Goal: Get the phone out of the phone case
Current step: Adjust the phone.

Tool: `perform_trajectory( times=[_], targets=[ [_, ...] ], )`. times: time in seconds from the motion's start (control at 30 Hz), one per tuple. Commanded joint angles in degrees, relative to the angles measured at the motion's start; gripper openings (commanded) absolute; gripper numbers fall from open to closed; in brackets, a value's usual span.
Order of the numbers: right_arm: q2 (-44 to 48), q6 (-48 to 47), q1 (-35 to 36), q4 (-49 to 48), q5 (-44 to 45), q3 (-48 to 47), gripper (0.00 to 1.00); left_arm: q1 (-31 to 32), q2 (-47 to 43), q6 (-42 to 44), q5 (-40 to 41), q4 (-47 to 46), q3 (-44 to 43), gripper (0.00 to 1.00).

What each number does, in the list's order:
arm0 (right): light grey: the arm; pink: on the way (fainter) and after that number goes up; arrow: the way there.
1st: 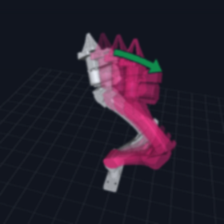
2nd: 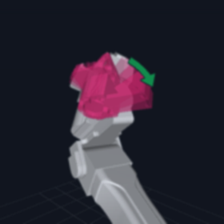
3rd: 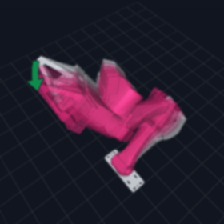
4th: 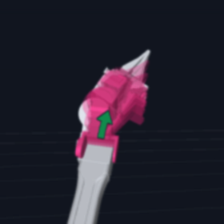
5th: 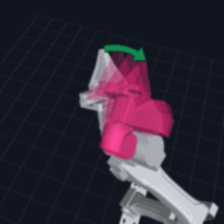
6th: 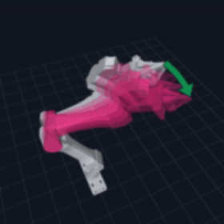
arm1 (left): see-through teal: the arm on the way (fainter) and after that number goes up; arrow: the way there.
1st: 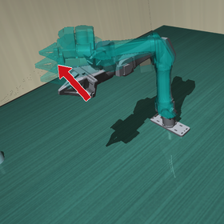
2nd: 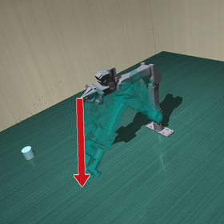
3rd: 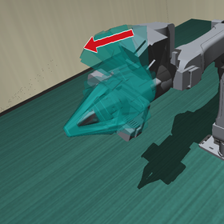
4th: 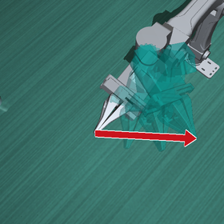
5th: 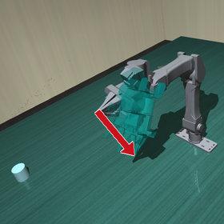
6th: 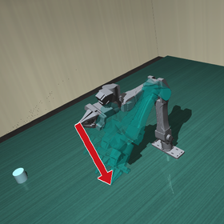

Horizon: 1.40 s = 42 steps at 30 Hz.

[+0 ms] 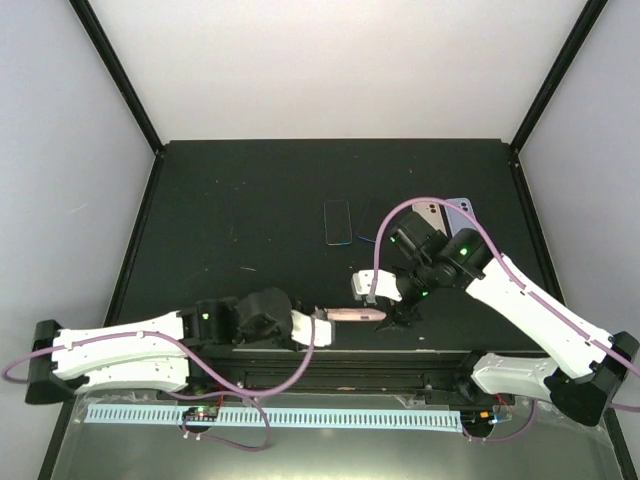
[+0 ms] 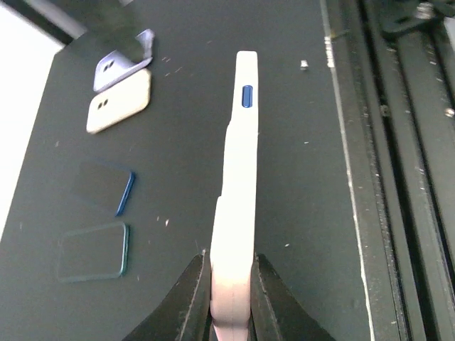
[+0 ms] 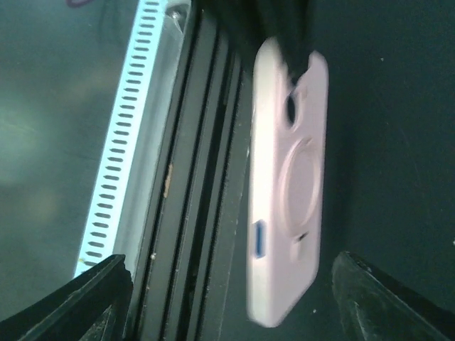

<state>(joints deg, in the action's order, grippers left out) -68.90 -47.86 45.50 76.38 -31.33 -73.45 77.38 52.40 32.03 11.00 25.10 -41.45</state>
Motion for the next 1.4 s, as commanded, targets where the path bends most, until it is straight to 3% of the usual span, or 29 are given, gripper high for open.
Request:
perform_trajectory(
  times=[0.0,0.17,0.53,0.67,0.8,0.9,1.17,1.37],
  targets=[
    [4.07,6.90,-0.26,-12.81,3.23,7.22,0.74,-6.24,-6.20,-7.82,-10.73,-5.81,2.12,0.02],
    [5.41,6.81,-0.20,-18.09,7.86,10.95,0.62,-9.25,-7.90,-10.17,-14.73,-9.00,3.79,0.02],
    [2.47,4.10,0.42,-16.01,8.39,10.76,0.42,-10.80,-8.36,-10.93,-15.82,-9.71,4.09,0.02],
    [3.95,1.93,0.76,-13.31,8.23,10.57,0.42,-10.86,-9.21,-11.03,-14.74,-10.10,4.38,0.02],
    [4.94,0.89,0.86,-11.33,7.83,10.07,0.54,-10.91,-9.27,-11.11,-14.62,-10.36,4.55,0.02],
    [4.80,1.55,1.12,-11.97,9.47,10.41,0.56,-10.86,-9.33,-11.28,-14.44,-10.43,4.54,0.02],
    [4.54,3.42,1.75,-14.68,13.09,11.28,0.38,-10.93,-10.18,-11.72,-13.34,-10.89,4.89,0.02],
    [4.64,3.13,2.10,-14.95,15.14,11.29,0.35,-11.18,-10.32,-11.91,-13.24,-11.30,5.15,0.02]
  ],
)
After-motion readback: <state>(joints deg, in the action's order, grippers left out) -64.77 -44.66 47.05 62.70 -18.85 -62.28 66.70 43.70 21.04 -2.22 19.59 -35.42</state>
